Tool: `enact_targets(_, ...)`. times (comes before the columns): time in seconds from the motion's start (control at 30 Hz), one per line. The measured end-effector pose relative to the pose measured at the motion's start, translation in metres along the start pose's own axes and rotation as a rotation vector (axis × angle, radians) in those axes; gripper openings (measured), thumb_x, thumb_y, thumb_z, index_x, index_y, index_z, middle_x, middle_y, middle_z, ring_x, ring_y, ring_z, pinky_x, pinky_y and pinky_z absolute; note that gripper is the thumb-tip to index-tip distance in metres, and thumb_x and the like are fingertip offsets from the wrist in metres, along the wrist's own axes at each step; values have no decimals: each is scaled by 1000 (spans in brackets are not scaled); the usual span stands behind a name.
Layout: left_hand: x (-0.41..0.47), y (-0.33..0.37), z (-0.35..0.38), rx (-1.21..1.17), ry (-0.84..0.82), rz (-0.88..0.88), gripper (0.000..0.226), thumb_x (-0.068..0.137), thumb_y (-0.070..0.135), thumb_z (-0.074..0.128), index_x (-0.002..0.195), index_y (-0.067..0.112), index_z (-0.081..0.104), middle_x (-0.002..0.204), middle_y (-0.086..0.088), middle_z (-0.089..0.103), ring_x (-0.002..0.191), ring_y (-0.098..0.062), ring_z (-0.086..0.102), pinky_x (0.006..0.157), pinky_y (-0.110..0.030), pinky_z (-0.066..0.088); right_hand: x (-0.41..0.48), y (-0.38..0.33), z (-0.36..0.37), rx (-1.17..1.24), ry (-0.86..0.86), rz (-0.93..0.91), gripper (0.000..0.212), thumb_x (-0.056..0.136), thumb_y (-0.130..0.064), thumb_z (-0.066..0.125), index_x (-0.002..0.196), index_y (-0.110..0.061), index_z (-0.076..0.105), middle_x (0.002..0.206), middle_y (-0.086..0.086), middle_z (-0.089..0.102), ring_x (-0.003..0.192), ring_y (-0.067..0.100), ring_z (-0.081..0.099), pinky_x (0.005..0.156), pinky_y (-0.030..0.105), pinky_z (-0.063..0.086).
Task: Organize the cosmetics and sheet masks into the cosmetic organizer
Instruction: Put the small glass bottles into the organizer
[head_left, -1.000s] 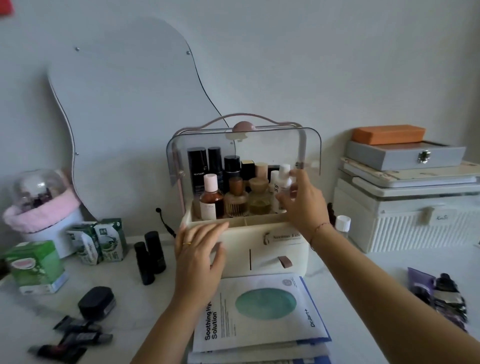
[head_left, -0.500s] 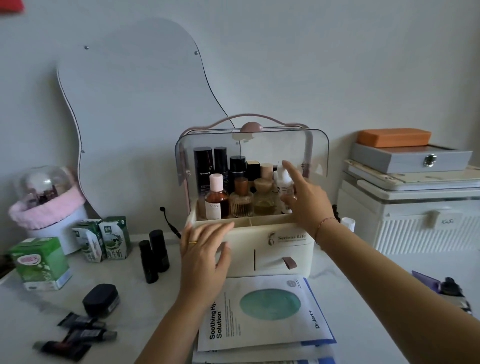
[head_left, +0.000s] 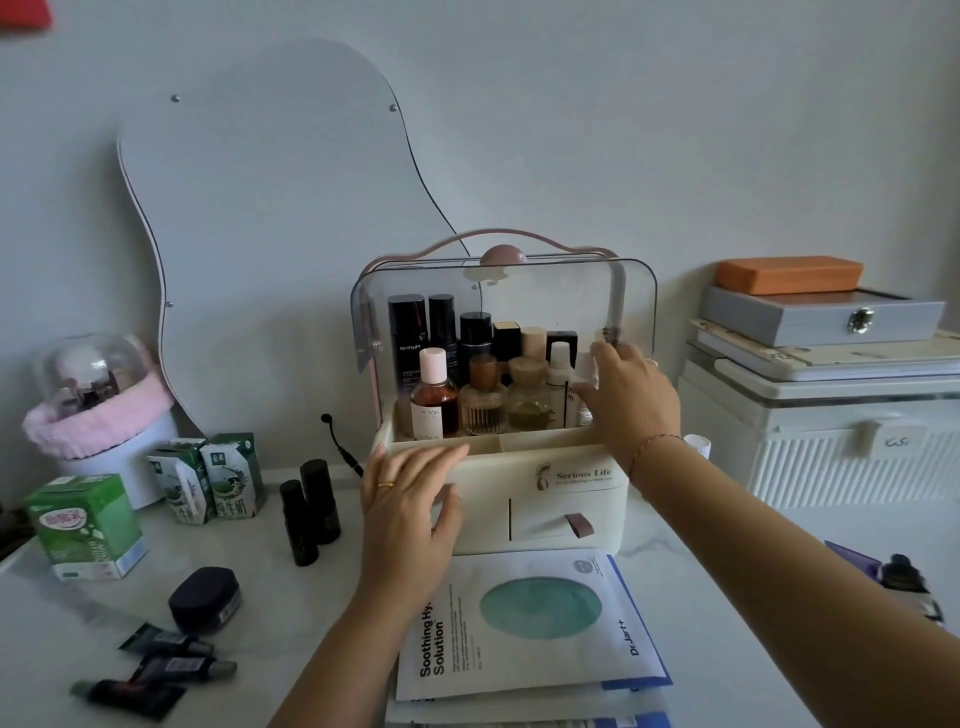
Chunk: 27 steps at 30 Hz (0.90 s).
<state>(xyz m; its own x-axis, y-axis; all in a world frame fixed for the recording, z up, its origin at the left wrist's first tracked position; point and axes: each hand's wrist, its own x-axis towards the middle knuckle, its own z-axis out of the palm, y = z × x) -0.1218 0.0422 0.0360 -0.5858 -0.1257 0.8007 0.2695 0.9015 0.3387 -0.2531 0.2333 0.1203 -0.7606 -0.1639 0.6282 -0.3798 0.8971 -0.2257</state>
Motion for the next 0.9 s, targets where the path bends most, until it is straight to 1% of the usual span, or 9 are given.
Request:
enact_targets(0.1,0,0,1,1,12,7,37,87,21,47,121,21,62,115,19,55,114,-4,43,108,-48,24,-1,7,1,8,-25,2,41,90,-36,55,125,-16,43,116,10,58,94,32,59,65,36,48)
enact_targets(0.2,0,1,1,-2,18,16,37,87,23,46,121,22,61,115,22,51,115,-4,42,109,-47,22,-8,11,4,52,-6,-67,55,89,-39,56,136,-28,31,115,7,60,86,31,62,58,34,49)
enact_targets(0.4,0,2,1,-1,16,11,36,88,20,48,121,22,61,117,16,58,116,-4,42,110,-44,21,-6,14,4,114,-10,-102,41,91,-36,53,129,-28,41,104,5,64,79,26,61,62,36,55)
enact_targets(0.47,0,1,0,2,5,-1,36,87,17,52,122,22,61,120,12,61,117,-4,42,111,-45,22,-4,14,3,119,-21,-99,40,91,-36,52,130,-28,42,105,6,63,80,25,62,65,38,56)
enact_targets(0.57,-1,3,-1,6,-23,-15,38,89,17,53,125,25,58,123,13,59,120,-4,42,113,-44,19,-10,13,3,144,-43,-94,48,93,-37,50,137,-27,36,116,8,61,86,26,63,68,37,56)
enact_targets(0.67,0,3,-5,12,-51,-11,39,90,19,54,128,24,56,127,12,58,122,-3,38,113,-47,20,-30,7,4,224,-36,-46,59,91,-39,52,143,-24,29,121,12,57,94,28,60,76,40,53)
enact_targets(0.77,1,2,-11,19,-101,9,41,91,22,54,132,21,53,133,8,55,128,-7,35,112,-49,22,-61,-7,3,263,103,-56,53,87,-38,53,135,-19,41,113,12,55,97,28,53,86,44,45)
enact_targets(0.83,-5,0,-18,-4,-95,7,43,92,24,54,134,19,51,137,6,52,133,-10,34,113,-46,23,-83,-18,5,299,77,-130,46,86,-38,53,127,-19,50,116,8,55,106,28,51,94,46,38)
enact_targets(0.9,-18,-5,-29,-4,-36,-21,42,91,28,54,132,17,53,136,6,52,132,-10,36,113,-38,26,-99,-25,9,287,48,-216,39,86,-37,57,121,-19,57,120,4,57,115,26,50,105,46,28)
